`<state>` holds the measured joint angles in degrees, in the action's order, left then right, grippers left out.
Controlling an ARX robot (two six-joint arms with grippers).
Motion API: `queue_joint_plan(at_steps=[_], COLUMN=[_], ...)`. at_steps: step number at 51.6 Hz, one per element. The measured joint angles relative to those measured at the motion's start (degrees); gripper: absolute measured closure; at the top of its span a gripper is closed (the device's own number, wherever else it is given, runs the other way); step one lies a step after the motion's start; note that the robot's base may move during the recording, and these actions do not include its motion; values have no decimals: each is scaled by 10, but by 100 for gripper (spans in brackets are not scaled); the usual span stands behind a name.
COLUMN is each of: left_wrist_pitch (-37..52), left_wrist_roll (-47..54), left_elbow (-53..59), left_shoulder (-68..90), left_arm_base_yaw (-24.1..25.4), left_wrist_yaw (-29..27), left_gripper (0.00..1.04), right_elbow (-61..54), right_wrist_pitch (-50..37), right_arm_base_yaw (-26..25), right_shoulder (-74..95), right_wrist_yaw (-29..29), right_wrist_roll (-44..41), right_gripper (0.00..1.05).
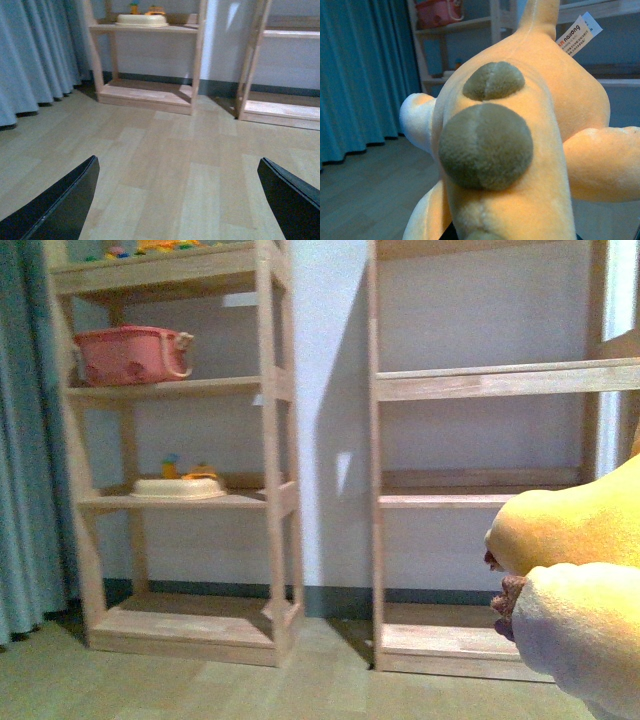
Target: Put away toys
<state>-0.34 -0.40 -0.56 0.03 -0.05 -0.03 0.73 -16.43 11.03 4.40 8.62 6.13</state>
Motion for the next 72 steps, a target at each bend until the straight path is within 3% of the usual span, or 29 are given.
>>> queue_joint_plan(at_steps=[72], left_wrist_pitch=[0], left_wrist_roll=[0], left_elbow=[0], left_shoulder=[0], left_arm_base_yaw=[0], left_wrist_yaw=[0], left_gripper=[6], right_elbow=[0], right_wrist_pitch=[0], right_arm_base_yaw=[0], right_shoulder=[0], right_wrist_yaw=[2], right_wrist_roll=[0], right_gripper=[97])
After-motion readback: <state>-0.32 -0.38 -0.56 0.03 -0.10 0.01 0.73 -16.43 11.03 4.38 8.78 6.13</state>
